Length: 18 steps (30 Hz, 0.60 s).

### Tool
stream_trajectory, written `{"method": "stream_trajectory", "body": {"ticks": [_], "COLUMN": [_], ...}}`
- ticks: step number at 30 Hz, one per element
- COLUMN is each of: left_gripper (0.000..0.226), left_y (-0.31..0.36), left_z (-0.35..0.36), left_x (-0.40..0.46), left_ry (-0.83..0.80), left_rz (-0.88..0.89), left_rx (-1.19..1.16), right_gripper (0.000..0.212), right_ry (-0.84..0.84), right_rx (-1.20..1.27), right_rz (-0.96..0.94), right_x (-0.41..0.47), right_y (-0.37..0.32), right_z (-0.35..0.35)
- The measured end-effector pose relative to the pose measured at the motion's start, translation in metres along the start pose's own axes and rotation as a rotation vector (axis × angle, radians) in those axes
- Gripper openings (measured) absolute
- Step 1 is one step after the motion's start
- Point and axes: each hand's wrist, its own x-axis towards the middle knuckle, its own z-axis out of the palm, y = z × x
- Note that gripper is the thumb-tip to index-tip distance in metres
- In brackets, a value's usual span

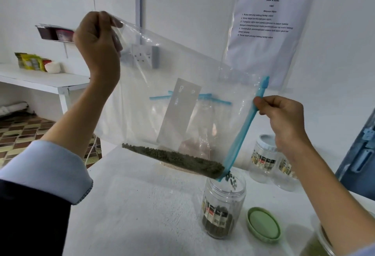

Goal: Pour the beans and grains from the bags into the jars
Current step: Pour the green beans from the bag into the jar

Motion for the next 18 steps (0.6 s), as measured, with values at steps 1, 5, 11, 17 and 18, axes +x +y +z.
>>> {"method": "stream_trajectory", "body": {"ticks": [1,5,11,17,18], "left_gripper": [0.025,0.025,0.026,0.028,0.028], "left_y": [0.0009,0.0029,0.0053,0.0065,0.0069], "left_z": [0.0008,0.0032,0.0071,0.0097,0.0104], "left_x": [0.0002,0.0006,0.0011,0.0005,0.0004], "left_ry": [-0.002,0.005,0.001,-0.002,-0.006], "left_rz": [0.003,0.01,0.0,-0.01,-0.013], "left_rx": [-0.002,0.003,-0.003,-0.003,-0.004], "right_gripper": [0.01,0.014,0.017,0.01,0.009], "right_ry": [0.017,0.033,0.029,0.032,0.042], "right_rx": [0.007,0.023,0.022,0.016,0.024], "right_rz": [-0.004,-0.008,0.0,0.038,0.044], "right_x": [-0.0005,-0.0032,-0.005,-0.0041,-0.0047], "right_y": [0.0007,0.0014,0.0004,0.0013,0.0021], "right_z": [-0.0002,-0.0013,-0.0041,-0.0044,-0.0041]}}
